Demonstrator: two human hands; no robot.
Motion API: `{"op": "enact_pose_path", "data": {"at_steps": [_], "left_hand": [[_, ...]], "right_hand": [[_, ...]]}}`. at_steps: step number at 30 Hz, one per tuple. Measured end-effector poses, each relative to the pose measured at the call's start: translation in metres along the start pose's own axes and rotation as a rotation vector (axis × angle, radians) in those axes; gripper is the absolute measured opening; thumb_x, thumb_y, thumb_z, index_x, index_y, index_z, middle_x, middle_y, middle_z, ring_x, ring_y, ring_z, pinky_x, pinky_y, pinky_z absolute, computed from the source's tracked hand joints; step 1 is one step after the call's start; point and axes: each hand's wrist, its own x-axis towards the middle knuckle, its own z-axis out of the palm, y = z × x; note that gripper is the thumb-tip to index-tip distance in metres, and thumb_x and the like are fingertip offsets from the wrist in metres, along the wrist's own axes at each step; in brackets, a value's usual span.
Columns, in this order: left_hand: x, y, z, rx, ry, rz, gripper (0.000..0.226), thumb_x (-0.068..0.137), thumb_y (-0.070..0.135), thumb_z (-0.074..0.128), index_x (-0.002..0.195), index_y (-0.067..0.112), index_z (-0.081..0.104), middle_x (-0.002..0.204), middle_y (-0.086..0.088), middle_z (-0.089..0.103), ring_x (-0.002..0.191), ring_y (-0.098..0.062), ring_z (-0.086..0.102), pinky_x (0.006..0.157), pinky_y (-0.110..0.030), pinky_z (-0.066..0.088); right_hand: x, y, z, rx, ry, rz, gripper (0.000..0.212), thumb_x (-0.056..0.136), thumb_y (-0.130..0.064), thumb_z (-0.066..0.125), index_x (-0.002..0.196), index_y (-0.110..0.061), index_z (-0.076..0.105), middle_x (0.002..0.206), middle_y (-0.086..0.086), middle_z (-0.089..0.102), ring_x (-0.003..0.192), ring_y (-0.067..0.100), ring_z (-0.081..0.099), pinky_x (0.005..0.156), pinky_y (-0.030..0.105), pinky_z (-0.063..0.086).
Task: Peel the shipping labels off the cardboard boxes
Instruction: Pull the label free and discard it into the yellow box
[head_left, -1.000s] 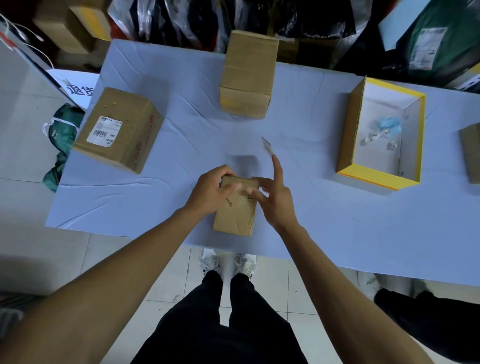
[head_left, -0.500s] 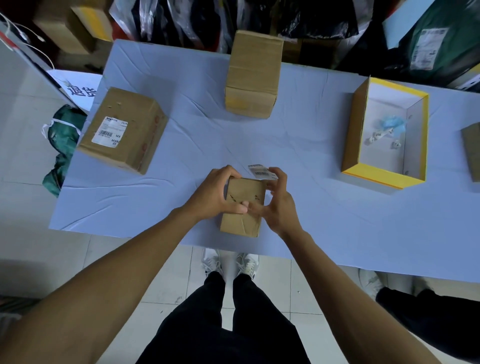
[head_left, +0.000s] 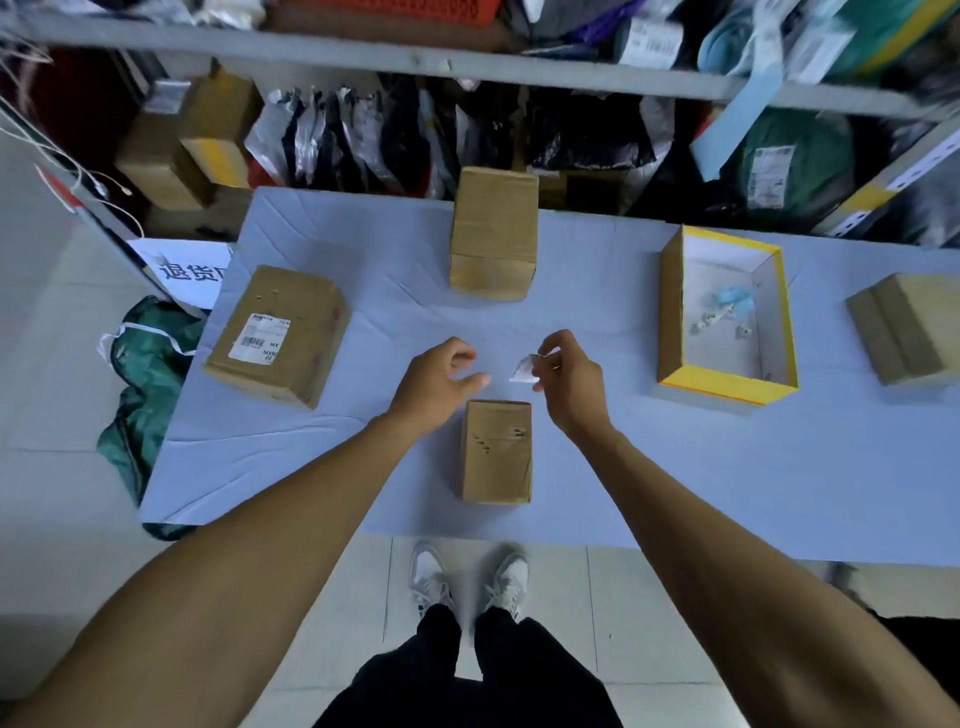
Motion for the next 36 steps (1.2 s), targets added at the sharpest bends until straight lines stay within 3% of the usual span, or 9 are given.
{"op": "enact_pose_path", "data": {"at_steps": [4,9,13,18,21,24,27,31,36], "left_hand": [[0.000,0.050,-0.027,0.133,-0.048,0.121,0.042,0.076,0.024,0.081,0.112,0.014,0.063,0.113,-0.002,0.064,0.104,-0.016,0.059,0.088,-0.031,0.049],[-0.018,0.094,-0.047,0.128,-0.096,0.155,0.021,0.073,0.023,0.084,0.089,0.021,0.069,0.092,0.005,0.070,0.090,-0.017,0.066,0.083,-0.038,0.056],[-0.048,0.116,-0.050,0.154,0.022,0.174,0.011,0.079,0.013,0.075,0.076,0.023,0.071,0.082,0.007,0.070,0.082,-0.016,0.066,0.077,-0.036,0.055],[-0.091,0.134,-0.037,0.112,0.116,0.144,0.010,0.081,0.009,0.072,0.086,0.018,0.072,0.071,0.005,0.062,0.064,-0.009,0.054,0.057,-0.019,0.041],[-0.111,0.136,-0.029,0.006,0.139,0.163,0.012,0.079,0.009,0.077,0.091,0.011,0.075,0.083,0.000,0.070,0.079,-0.012,0.063,0.072,-0.025,0.050],[-0.129,0.139,-0.027,-0.186,0.109,0.167,0.032,0.064,0.021,0.088,0.092,0.012,0.077,0.088,-0.002,0.074,0.089,-0.020,0.070,0.085,-0.034,0.056],[-0.144,0.137,-0.030,-0.149,0.116,0.216,0.035,0.061,0.027,0.089,0.091,0.015,0.076,0.086,0.001,0.075,0.087,-0.017,0.071,0.081,-0.032,0.057],[-0.156,0.129,-0.043,-0.130,0.212,0.236,0.015,0.073,0.008,0.082,0.085,0.014,0.074,0.078,0.001,0.070,0.077,-0.015,0.066,0.073,-0.032,0.055],[-0.165,0.124,-0.063,-0.153,0.193,0.217,0.020,0.075,0.005,0.080,0.093,0.010,0.077,0.084,0.000,0.071,0.081,-0.013,0.066,0.080,-0.031,0.054]], "right_hand": [[0.000,-0.031,-0.021,0.143,-0.143,0.114,0.008,0.090,-0.020,0.065,0.088,-0.013,0.060,0.076,0.007,0.065,0.055,0.016,0.059,0.051,0.028,0.045],[-0.011,-0.068,-0.055,0.152,-0.228,0.075,0.015,0.084,-0.019,0.072,0.073,-0.013,0.063,0.066,0.002,0.059,0.058,0.014,0.050,0.052,0.026,0.034],[-0.029,-0.085,-0.076,0.113,-0.212,-0.019,0.015,0.084,-0.009,0.068,0.071,-0.012,0.063,0.063,0.005,0.061,0.059,0.016,0.056,0.056,0.026,0.045],[-0.061,-0.095,-0.091,0.111,-0.227,-0.081,0.005,0.083,-0.007,0.067,0.088,-0.008,0.066,0.069,0.008,0.066,0.060,0.018,0.062,0.060,0.029,0.055],[-0.082,-0.105,-0.096,0.224,-0.278,-0.065,0.006,0.086,-0.002,0.063,0.086,0.000,0.069,0.069,0.008,0.066,0.061,0.016,0.063,0.061,0.023,0.057],[-0.097,-0.109,-0.102,0.346,-0.306,-0.003,0.008,0.088,0.001,0.058,0.086,-0.001,0.065,0.072,0.010,0.068,0.064,0.015,0.065,0.070,0.027,0.057],[-0.110,-0.109,-0.104,0.447,-0.371,0.015,0.011,0.088,0.002,0.060,0.080,-0.005,0.063,0.079,0.014,0.068,0.074,0.021,0.067,0.081,0.033,0.057],[-0.128,-0.114,-0.095,0.324,-0.361,-0.049,0.008,0.088,-0.001,0.063,0.081,-0.004,0.066,0.075,0.010,0.065,0.071,0.016,0.064,0.069,0.023,0.057],[-0.143,-0.121,-0.077,0.287,-0.296,-0.133,0.011,0.085,0.006,0.061,0.091,-0.002,0.062,0.083,0.014,0.065,0.076,0.020,0.063,0.076,0.031,0.058]]}}
